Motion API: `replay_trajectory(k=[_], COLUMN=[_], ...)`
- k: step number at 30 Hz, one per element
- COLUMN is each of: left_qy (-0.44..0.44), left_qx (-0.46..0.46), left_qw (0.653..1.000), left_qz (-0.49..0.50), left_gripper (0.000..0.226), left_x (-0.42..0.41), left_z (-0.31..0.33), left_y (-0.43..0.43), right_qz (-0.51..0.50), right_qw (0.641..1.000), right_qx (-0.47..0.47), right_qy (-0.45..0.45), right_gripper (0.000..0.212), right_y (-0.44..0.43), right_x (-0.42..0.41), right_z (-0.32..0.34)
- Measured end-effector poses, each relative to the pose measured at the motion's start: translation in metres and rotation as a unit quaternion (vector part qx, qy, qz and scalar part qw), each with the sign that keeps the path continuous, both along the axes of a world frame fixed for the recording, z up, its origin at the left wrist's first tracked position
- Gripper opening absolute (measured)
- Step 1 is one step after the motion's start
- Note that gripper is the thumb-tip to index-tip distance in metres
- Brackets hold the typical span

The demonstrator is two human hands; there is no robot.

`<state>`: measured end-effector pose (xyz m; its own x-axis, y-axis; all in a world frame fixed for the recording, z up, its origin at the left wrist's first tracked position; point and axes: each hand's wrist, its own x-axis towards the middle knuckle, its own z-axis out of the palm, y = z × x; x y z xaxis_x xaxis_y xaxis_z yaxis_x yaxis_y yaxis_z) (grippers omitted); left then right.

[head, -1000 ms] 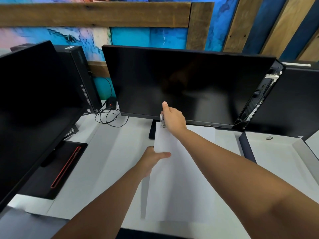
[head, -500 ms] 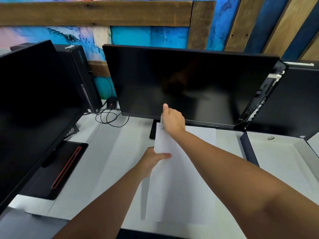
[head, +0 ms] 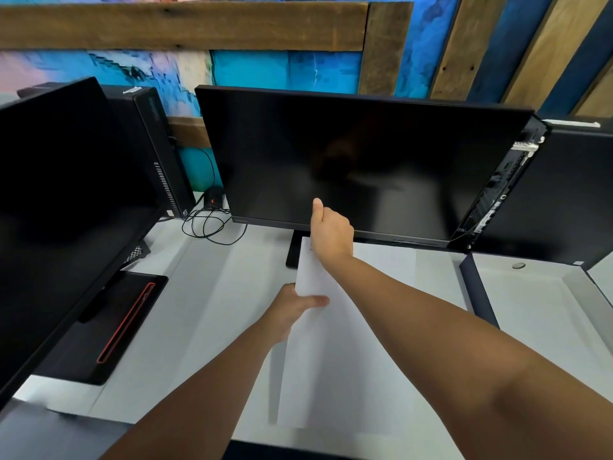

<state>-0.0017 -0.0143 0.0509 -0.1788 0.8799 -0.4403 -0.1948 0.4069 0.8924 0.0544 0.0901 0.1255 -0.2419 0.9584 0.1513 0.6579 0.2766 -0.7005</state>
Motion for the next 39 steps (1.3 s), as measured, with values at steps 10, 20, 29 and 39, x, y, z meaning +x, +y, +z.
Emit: replay_trajectory(k=[10,20,29,39], left_qy=[0.000,-0.012,-0.006,-0.003], left_qx=[0.001,0.013,0.009,0.009], left_qw=[1.000,1.000,1.000,1.000], left_qz=[-0.012,-0.002,-0.004,-0.003], left_gripper=[0.027,0.027,0.025,0.020], left_x=[0.004,0.005,0.003,0.005], left_z=[0.001,-0.001,-0.001,-0.002], left_y=[-0.004,-0.005,-0.005,-0.006], right_qz=[0.015,-0.003,-0.024,-0.034], right_qw=[0.998,0.998,0.997,0.998], right_qx=[-0.061,-0.063,-0.069,-0.059], right_qy=[0.014,0.020,0.019,-0.007], right_gripper=[0.065,0.066,0.065,0.066], right_y=[0.007,0.016,0.025,0.027], right_x=[0.011,0.032,0.057,0.065], right_z=[-0.004,-0.001,-0.004,-0.015])
